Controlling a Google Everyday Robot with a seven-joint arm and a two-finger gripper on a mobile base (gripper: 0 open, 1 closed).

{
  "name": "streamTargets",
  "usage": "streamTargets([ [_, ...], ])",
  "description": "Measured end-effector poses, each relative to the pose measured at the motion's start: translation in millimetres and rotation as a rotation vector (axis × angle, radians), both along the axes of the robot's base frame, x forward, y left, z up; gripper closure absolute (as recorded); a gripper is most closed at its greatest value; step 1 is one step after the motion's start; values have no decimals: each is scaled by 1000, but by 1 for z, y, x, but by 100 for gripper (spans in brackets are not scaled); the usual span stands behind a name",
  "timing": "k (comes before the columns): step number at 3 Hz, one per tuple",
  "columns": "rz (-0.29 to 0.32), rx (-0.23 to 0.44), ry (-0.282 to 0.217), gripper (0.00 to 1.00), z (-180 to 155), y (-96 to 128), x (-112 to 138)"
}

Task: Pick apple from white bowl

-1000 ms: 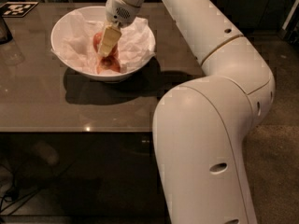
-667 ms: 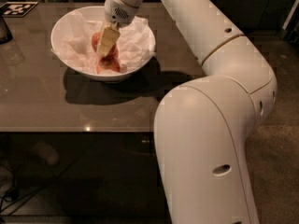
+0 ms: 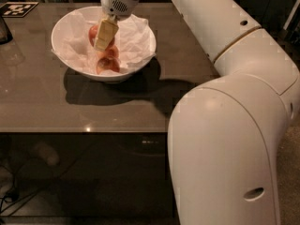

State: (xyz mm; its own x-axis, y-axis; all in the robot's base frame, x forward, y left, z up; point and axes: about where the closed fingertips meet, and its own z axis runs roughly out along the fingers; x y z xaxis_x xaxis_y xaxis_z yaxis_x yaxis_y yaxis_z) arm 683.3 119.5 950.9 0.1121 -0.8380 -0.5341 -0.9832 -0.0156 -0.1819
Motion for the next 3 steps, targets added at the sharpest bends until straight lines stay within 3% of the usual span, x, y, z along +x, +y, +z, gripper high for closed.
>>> streamTargets([
  [2, 15, 11, -72, 100, 42, -1, -13],
  [3, 25, 10, -134, 100, 75, -4, -21],
])
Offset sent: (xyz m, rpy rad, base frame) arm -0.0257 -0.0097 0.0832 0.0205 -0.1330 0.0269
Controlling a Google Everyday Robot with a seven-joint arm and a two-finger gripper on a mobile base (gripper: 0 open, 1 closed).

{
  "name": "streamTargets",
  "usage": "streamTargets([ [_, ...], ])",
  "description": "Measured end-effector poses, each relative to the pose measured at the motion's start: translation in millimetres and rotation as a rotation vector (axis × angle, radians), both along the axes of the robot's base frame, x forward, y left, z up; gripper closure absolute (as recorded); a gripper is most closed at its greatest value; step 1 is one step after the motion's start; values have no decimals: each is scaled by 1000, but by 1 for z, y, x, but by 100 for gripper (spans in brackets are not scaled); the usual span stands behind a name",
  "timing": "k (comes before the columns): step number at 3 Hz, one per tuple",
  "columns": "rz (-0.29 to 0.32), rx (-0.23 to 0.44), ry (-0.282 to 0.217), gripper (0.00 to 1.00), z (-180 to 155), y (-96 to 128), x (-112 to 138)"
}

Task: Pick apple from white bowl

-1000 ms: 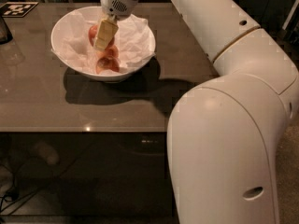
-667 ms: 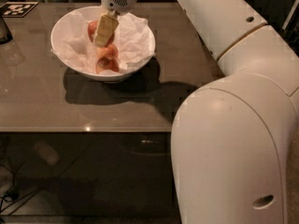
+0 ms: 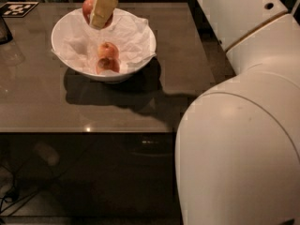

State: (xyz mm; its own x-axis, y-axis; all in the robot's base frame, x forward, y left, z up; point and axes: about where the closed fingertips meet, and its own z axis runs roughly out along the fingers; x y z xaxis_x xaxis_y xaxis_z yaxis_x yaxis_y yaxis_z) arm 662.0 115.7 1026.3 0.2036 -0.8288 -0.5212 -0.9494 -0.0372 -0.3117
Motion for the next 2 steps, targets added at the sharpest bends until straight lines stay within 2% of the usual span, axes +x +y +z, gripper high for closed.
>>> streamTargets([
  [1, 6, -1, -56, 100, 31, -4, -8],
  [2, 5, -1, -57, 100, 31, -4, -8],
])
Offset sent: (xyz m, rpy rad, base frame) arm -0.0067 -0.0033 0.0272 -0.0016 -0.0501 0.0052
